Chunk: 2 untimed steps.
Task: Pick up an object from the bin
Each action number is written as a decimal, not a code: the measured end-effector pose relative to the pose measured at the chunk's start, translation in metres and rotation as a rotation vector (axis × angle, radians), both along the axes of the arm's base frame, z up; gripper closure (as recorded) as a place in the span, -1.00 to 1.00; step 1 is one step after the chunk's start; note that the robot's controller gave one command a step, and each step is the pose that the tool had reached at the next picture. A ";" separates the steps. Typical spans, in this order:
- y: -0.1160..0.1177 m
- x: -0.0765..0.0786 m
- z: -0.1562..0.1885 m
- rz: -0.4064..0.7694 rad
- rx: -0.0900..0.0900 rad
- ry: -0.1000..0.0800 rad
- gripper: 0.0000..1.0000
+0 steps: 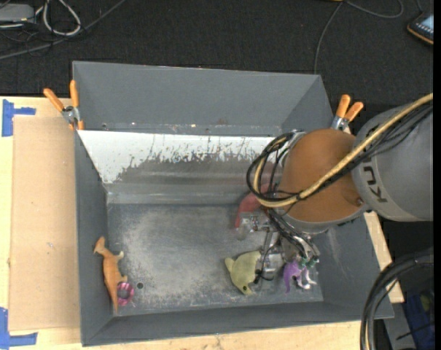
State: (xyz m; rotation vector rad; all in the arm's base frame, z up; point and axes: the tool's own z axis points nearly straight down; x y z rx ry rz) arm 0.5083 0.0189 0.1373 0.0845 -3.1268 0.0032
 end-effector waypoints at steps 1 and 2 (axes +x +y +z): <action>0.000 0.010 -0.001 -0.051 0.003 -0.008 -1.00; -0.001 0.023 -0.012 -0.132 0.001 -0.015 -1.00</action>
Offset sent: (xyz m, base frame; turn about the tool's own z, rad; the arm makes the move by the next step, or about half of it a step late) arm -0.0140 0.0028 -0.0341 0.0338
